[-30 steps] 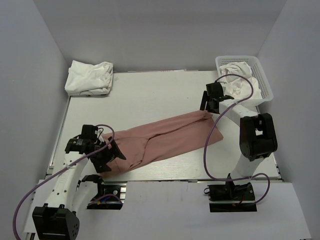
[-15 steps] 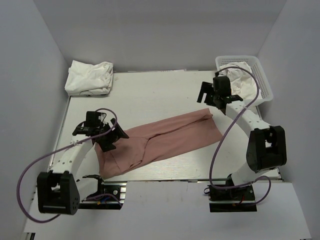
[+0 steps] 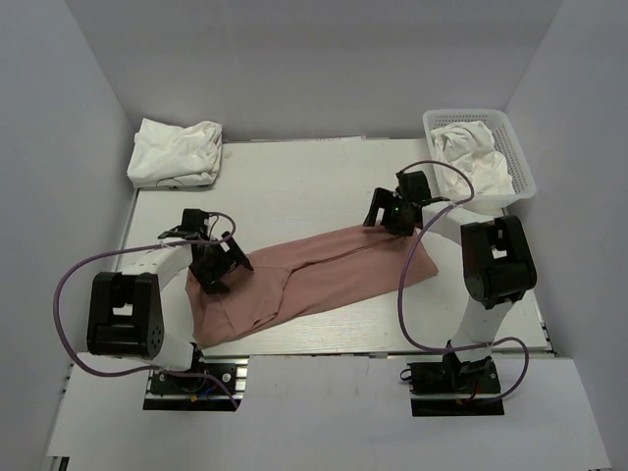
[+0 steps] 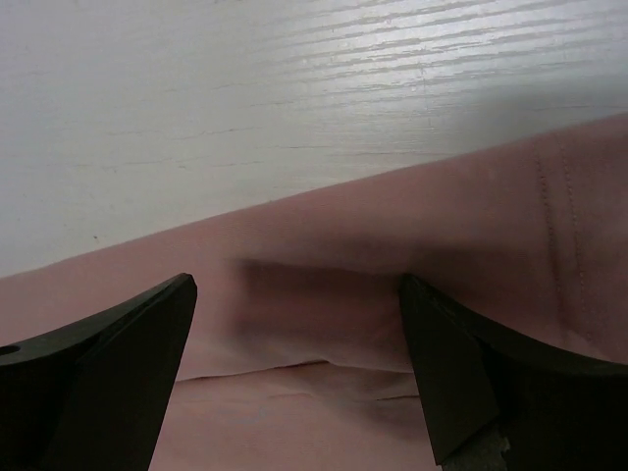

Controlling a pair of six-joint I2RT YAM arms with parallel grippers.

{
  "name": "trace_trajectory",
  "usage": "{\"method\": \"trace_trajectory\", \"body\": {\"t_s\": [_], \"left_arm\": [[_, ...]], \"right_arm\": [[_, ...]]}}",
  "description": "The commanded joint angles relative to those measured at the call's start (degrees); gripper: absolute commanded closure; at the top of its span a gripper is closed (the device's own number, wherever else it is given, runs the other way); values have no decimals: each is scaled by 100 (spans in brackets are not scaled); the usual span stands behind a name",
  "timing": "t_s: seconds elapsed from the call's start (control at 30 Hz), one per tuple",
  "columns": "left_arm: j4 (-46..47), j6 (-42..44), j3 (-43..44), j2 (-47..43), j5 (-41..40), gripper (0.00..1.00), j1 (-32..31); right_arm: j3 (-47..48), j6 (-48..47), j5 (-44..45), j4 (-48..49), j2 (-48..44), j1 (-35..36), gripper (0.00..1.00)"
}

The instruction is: Fold and stack the t-shirts

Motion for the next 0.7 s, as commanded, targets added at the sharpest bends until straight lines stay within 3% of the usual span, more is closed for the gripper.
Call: {"method": "trace_trajectory", "body": {"t_s": [0.0,0.17,0.23,0.33,0.37,0.43,0.47,0.53,0.57,0.6,0.67], "left_arm": [[187,80,91,367,-650,0,59],[581,-140,828,1315,-1054,0,7],[583,-88,1574,2131,-1134,0,-47],[661,17,3032,3577,-670,0,-116],[610,18,3985,3968,-363,0,-169],[303,158,5078,4706,-272,0,-327],[163,211,6224,5423,-420,0,-432],[-251,317,7451,6200,-474,0,-740],[-365,369,8658,6595,-370,0,-811],[-279,317,9183,7330,-221,0,-933],[307,125,9758,7775,174,0,-987]], "right_arm": [[-209,311,175,-265,-45,-115,10],[-841,618,272,-126,-316,-107,10],[-1324,741,404,-11,-720,-81,10],[-1948,926,597,-21,-1414,51,10],[-2298,970,493,110,-1772,165,10],[-2956,1110,273,234,-2275,428,10],[-3082,1154,203,235,-2555,630,10],[-3389,1338,27,-45,-2934,1008,10],[-3469,1374,-43,-212,-2997,1418,10],[-3557,1375,-166,-275,-3059,1570,10],[-3934,1235,-664,-241,-3287,2043,10]]}}
